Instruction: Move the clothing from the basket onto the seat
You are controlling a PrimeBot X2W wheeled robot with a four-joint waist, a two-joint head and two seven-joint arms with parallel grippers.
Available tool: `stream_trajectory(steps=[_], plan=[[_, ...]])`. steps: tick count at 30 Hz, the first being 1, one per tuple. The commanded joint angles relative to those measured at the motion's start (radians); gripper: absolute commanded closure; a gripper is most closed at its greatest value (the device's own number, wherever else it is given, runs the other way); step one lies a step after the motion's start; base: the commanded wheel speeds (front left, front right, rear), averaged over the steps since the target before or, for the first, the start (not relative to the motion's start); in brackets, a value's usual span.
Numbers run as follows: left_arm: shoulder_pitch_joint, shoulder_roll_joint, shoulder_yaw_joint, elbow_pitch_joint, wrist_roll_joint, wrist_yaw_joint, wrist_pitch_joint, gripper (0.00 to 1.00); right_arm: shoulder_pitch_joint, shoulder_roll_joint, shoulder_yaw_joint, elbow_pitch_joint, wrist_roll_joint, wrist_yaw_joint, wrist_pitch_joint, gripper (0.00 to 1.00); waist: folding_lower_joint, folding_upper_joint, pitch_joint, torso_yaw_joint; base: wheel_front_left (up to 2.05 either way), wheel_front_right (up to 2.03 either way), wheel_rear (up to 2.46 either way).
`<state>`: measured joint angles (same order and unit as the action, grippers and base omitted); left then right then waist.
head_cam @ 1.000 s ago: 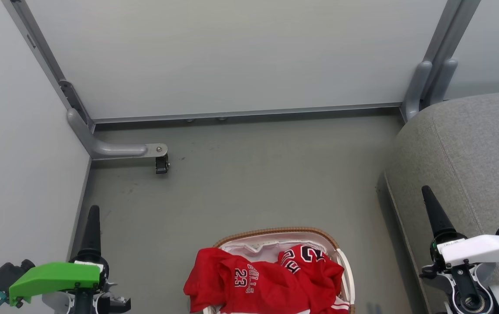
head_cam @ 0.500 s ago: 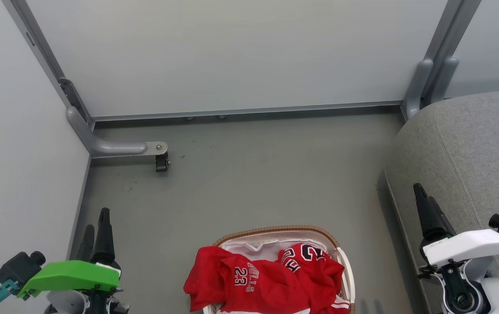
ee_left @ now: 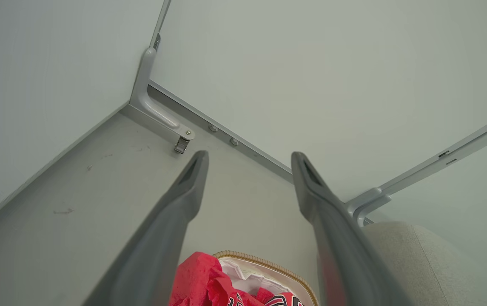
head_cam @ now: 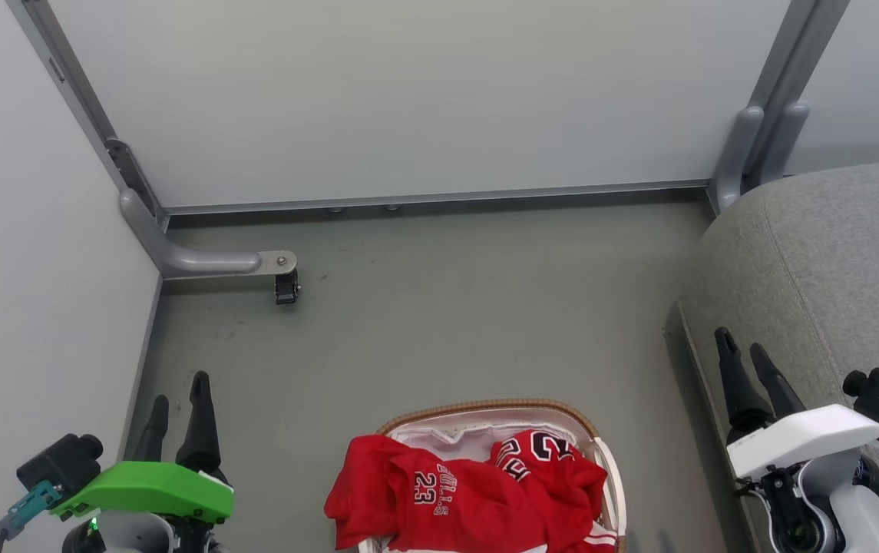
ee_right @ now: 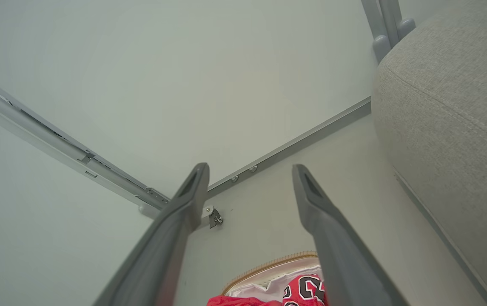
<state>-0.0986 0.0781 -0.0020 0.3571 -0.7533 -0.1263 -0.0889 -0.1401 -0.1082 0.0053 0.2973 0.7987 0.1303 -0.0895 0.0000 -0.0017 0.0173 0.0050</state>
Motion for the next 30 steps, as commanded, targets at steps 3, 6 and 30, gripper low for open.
stream_trajectory(steps=[3, 6, 30], plan=[[-0.024, 0.015, -0.009, -0.009, 0.065, 0.004, -0.016, 0.0, -0.02, -0.012, 0.004, -0.002, -0.062, 0.0, -0.016, 0.0, 0.0, 0.0007, 0.0, 0.001, 0.0, 0.0, 0.0], [-0.022, 0.015, -0.014, -0.009, 0.101, 0.005, -0.025, 0.0, -0.021, -0.015, 0.006, 0.003, -0.105, 0.0, -0.026, 0.0, 0.0, 0.0007, 0.001, 0.001, 0.0, 0.0, 0.0], [-0.014, -0.001, -0.04, 0.013, 0.353, 0.003, -0.088, 0.0, -0.025, -0.013, 0.005, 0.038, -0.39, 0.0, -0.089, 0.0, 0.0, 0.0011, 0.002, 0.002, 0.0, 0.0, 0.0]])
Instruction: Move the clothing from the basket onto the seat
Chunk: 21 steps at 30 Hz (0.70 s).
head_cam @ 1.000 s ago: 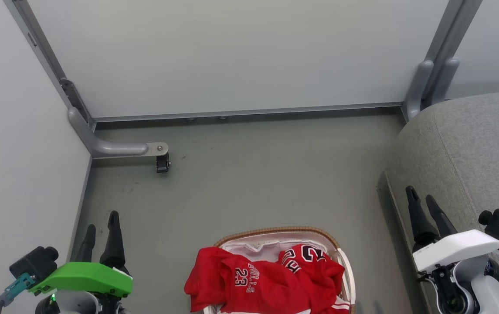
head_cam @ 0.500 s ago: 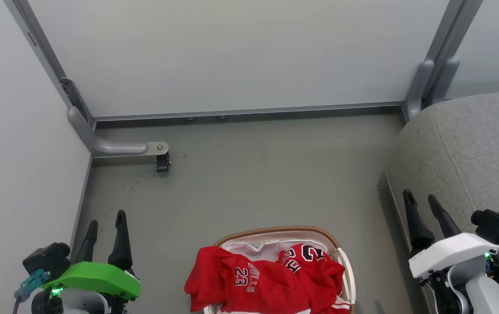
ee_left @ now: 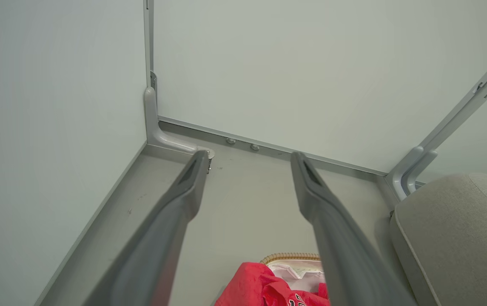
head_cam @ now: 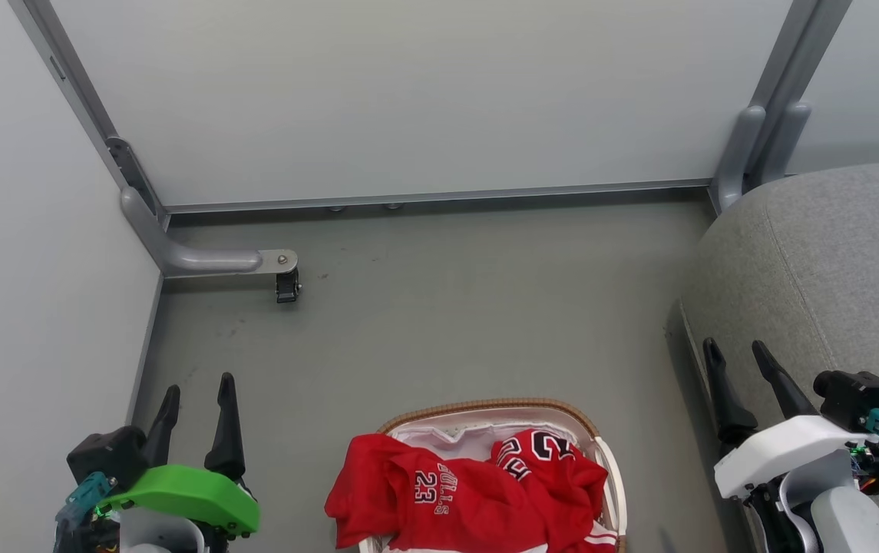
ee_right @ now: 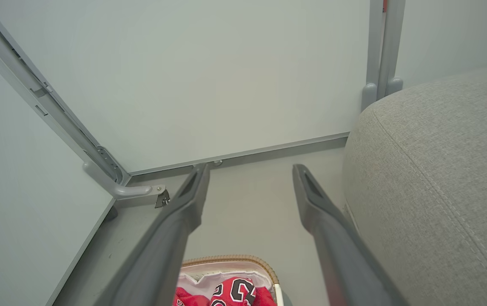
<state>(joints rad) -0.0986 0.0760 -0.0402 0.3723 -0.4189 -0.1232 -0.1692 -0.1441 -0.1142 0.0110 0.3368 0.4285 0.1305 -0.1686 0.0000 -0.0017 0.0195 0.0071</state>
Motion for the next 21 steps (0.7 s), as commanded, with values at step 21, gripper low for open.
stream_trajectory(steps=[21], plan=[[0.007, -0.016, 0.001, 0.005, 0.187, -0.006, -0.054, 0.0, -0.014, -0.002, -0.004, 0.032, -0.206, 0.0, -0.056, 0.0, 0.0, 0.0013, 0.001, 0.001, 0.0, 0.0, 0.0]])
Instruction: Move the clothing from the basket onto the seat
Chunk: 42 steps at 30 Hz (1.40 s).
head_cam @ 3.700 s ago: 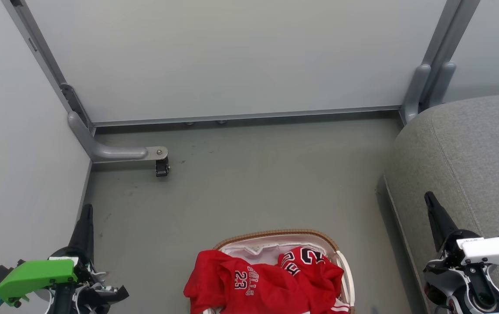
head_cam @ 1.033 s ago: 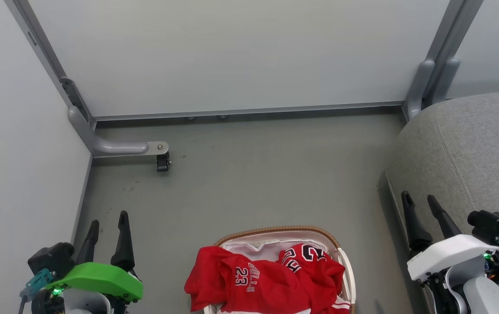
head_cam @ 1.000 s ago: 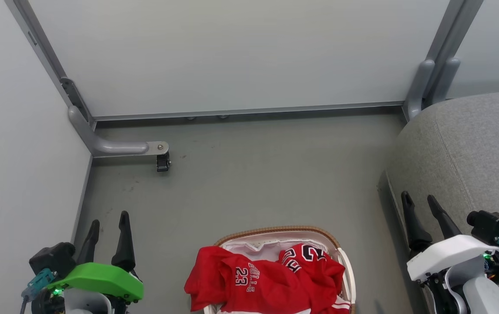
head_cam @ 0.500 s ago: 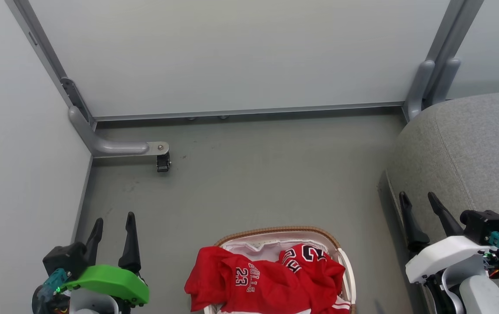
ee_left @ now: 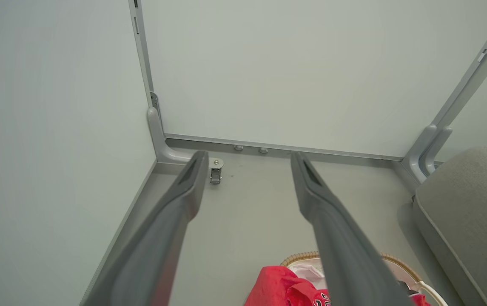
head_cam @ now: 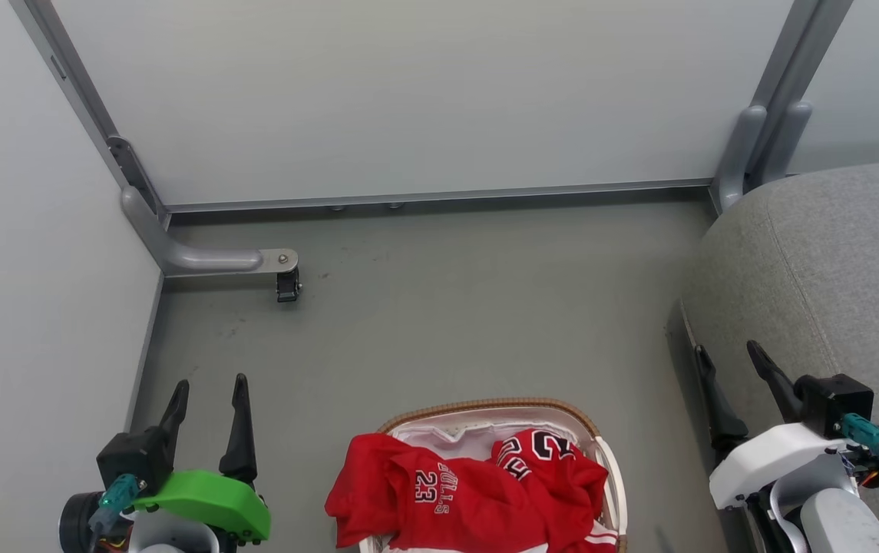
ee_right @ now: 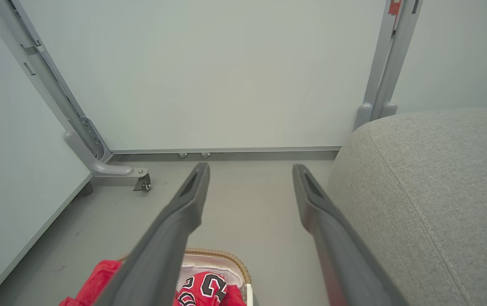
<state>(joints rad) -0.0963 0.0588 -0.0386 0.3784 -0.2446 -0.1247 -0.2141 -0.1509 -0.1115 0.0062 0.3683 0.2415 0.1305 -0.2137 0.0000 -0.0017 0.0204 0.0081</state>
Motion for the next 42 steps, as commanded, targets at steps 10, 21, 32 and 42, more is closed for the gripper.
stream_trajectory(steps=[10, 21, 32, 42], plan=[[-0.039, -0.003, -0.049, 0.014, 0.073, -0.007, -0.027, 0.0, -0.045, -0.014, 0.025, -0.006, -0.091, 0.0, -0.028, 0.0, 0.0, 0.0015, 0.084, -0.019, 0.0, 0.0, 0.0], [-0.178, 0.0, -0.189, 0.106, 0.112, -0.007, -0.046, 0.0, -0.149, -0.012, 0.052, -0.038, -0.166, 0.0, -0.047, 0.0, 0.0, 0.0016, 0.303, -0.091, 0.0, 0.0, 0.0], [-0.367, 0.024, -0.396, 0.324, 0.027, -0.007, -0.051, 0.0, -0.249, 0.016, 0.081, -0.083, -0.193, 0.0, -0.053, 0.0, 0.0, 0.0017, 0.533, -0.178, 0.0, 0.0, 0.0], [-0.516, 0.068, -0.606, 0.488, 0.04, -0.007, -0.051, 0.0, -0.297, 0.035, 0.098, -0.104, -0.194, 0.0, -0.053, 0.0, 0.0, 0.0017, 0.685, -0.22, 0.0, 0.0, 0.0]])
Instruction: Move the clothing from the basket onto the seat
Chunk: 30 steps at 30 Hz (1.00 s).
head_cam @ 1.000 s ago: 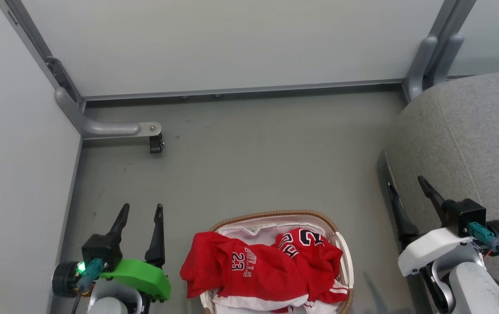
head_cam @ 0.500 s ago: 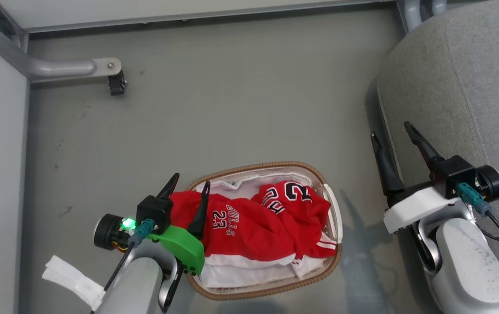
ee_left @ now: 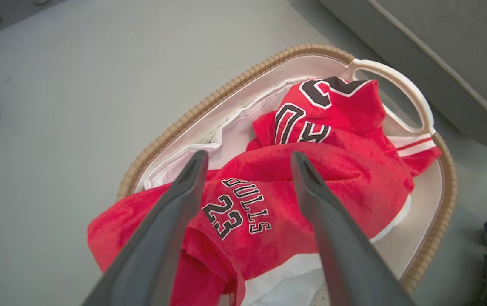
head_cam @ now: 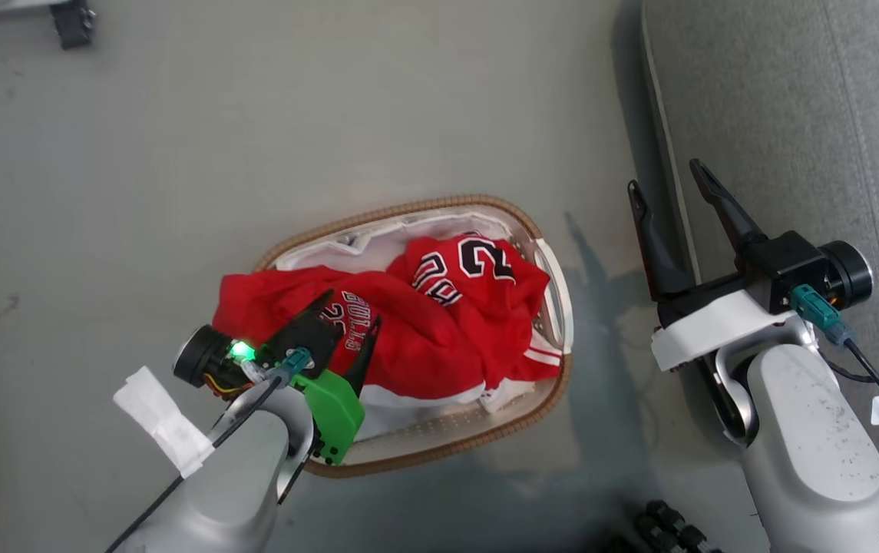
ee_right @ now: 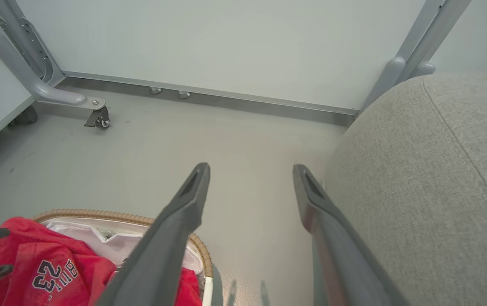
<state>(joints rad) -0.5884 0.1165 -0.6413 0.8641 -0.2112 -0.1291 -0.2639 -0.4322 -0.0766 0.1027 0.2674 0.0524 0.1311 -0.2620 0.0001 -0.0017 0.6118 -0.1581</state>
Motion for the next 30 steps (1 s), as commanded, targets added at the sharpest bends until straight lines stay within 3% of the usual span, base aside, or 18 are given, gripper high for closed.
stream_trajectory(steps=[1, 16, 23, 30], plan=[[-0.039, 0.013, -0.027, 0.015, -0.001, -0.003, -0.001, 0.0, -0.019, 0.003, 0.003, -0.005, -0.004, -0.001, -0.004, 0.0, -0.0001, 0.0017, 0.105, -0.056, 0.0, 0.0, 0.0], [-0.171, 0.021, -0.389, 0.129, -0.055, -0.003, -0.001, 0.0, -0.049, 0.016, 0.005, -0.018, -0.01, -0.001, -0.004, 0.0, -0.0001, 0.0017, 0.218, -0.073, 0.0, 0.0, 0.0], [-0.244, 0.023, -0.439, 0.216, -0.052, -0.003, -0.001, 0.0, -0.059, 0.019, 0.005, -0.031, -0.012, -0.001, -0.004, 0.0, -0.0001, 0.0017, 0.275, -0.071, 0.0, 0.0, 0.0], [-0.292, -0.01, -0.443, 0.321, -0.089, -0.003, 0.0, 0.0, -0.073, 0.021, 0.005, -0.037, -0.016, -0.001, -0.004, 0.0, -0.0001, 0.0017, 0.313, -0.066, 0.0, 0.0, 0.0]])
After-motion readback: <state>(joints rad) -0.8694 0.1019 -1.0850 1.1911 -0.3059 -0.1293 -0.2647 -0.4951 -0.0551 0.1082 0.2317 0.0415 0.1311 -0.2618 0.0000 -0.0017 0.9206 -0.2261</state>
